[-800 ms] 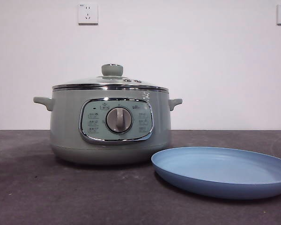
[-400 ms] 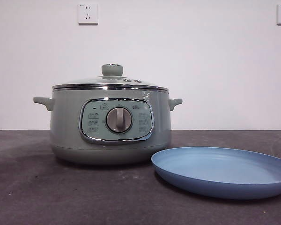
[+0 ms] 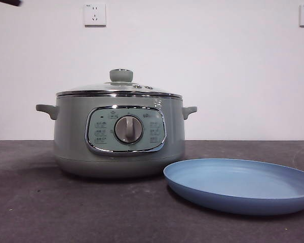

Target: Take the potato out from the steamer,put the potato on the plate,close the lid

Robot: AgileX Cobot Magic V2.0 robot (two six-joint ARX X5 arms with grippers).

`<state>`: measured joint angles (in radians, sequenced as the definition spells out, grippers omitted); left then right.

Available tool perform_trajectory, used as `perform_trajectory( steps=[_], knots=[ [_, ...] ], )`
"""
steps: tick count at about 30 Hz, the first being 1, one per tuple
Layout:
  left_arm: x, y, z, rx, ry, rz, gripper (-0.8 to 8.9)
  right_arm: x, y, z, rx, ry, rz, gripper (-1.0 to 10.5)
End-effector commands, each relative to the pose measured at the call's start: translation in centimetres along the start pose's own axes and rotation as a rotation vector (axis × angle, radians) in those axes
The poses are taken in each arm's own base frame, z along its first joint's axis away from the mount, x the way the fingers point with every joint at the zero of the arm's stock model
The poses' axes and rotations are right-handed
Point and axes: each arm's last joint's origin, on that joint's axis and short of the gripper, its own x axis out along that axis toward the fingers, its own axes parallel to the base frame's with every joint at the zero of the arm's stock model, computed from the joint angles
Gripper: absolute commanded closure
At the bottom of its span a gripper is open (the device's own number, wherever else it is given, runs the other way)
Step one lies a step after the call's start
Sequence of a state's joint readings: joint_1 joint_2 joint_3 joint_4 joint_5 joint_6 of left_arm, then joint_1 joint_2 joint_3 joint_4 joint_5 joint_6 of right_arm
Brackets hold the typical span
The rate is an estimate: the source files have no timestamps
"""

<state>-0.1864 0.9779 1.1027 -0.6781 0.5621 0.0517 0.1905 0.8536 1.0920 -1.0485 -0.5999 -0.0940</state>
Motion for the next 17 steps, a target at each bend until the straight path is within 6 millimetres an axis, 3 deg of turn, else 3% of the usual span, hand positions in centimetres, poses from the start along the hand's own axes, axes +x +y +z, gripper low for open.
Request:
perform_trajectory(
  steps=[1, 9, 17],
  knots=[
    [2.0, 0.2, 1.6, 0.03, 0.014, 0.017, 1.18, 0.0, 0.0, 0.1, -0.004, -0.005, 0.001, 3.8],
    [9.1, 0.9, 5.4, 0.118, 0.086, 0.051, 1.18, 0.0, 0.0, 0.1, -0.005, -0.005, 0.001, 3.8],
    [15.7, 2.5, 6.1, 0.148, 0.185, 0.09, 1.18, 0.0, 0.0, 0.1, -0.004, -0.004, -0.001, 3.8]
  ],
)
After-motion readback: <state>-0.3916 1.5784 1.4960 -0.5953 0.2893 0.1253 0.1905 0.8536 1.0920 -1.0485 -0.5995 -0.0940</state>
